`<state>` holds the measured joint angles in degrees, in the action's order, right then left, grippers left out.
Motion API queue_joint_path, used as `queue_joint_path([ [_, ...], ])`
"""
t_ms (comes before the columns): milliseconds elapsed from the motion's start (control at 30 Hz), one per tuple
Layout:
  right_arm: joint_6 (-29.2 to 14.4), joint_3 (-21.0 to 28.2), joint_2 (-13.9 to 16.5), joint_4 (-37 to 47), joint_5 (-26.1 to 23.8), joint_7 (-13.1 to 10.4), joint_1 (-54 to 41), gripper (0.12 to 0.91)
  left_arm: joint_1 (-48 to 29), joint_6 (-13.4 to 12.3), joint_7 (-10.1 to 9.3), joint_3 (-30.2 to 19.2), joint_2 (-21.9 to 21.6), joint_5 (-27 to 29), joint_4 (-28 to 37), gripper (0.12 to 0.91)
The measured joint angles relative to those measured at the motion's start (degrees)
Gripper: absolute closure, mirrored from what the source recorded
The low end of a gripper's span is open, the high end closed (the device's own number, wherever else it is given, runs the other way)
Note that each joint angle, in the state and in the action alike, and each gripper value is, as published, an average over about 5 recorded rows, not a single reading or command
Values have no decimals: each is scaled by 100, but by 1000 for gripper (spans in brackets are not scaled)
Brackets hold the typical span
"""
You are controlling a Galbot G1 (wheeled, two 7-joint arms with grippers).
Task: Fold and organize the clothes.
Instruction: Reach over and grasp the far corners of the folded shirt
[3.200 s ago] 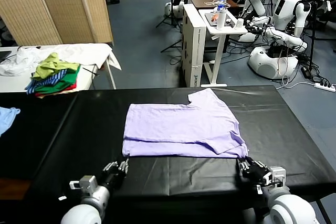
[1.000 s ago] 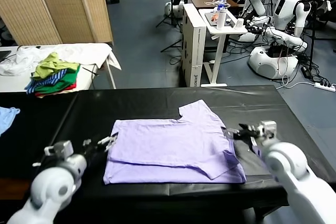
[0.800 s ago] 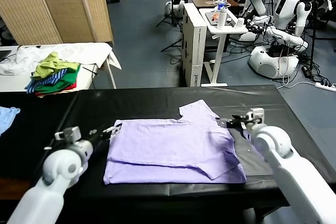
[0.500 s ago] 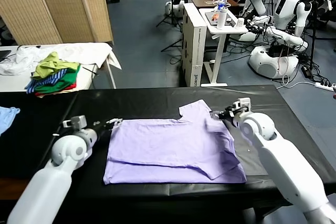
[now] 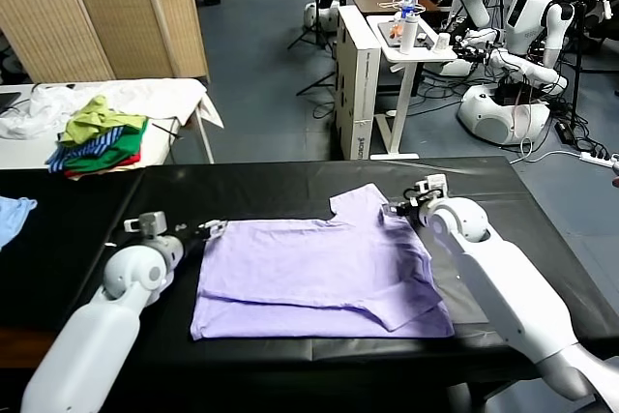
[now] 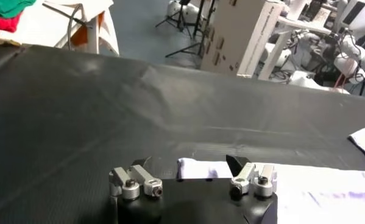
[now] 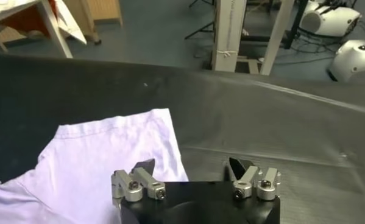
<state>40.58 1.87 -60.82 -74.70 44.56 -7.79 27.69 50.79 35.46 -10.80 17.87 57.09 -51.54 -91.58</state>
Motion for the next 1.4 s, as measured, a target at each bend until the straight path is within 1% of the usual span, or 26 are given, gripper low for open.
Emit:
queue_joint_path([
  [100, -14, 16, -20, 20, -22, 13, 1, 246, -15, -8, 9, -30, 7, 30, 15, 146],
  [200, -21, 22, -40, 38, -29, 28, 4, 277, -20, -15, 10, -53, 25, 40, 38, 218],
  [300, -27, 22, -59, 69, -31, 48, 4, 342, -19, -19, 13, -62, 43, 57, 52, 305],
  [400, -34, 12, -73, 97, -43, 64, 4, 449, -9, -22, 23, -66, 44, 67, 52, 422],
  [533, -40, -14, -88, 106, -51, 77, 18, 597, 10, -22, 38, -72, 28, 66, 47, 620],
  [567, -43, -19, -93, 106, -51, 78, 23, 649, 15, -22, 40, -75, 23, 65, 46, 659],
  [667, -64, -34, -106, 99, -52, 78, 43, 778, 20, -28, 46, -82, 12, 60, 43, 756],
  [733, -90, -53, -109, 80, -54, 78, 65, 829, 11, -39, 47, -86, 12, 59, 47, 793],
  [800, -120, -91, -111, 42, -56, 77, 98, 867, -5, -57, 47, -89, 17, 61, 52, 809],
  [900, -164, -166, -100, -39, -41, 75, 160, 886, -19, -85, 45, -90, 29, 62, 49, 825],
  [1200, -440, -440, 77, -520, 179, 96, 380, 886, 107, -136, 6, 23, 1, 9, -183, 855],
  [1300, -404, -554, 169, -780, 315, 37, 504, 886, 214, -136, -4, 104, -59, -56, -361, 859],
  [1400, -267, -698, 287, -1098, 491, -67, 671, 886, 340, -136, -12, 188, -129, -110, -570, 859],
])
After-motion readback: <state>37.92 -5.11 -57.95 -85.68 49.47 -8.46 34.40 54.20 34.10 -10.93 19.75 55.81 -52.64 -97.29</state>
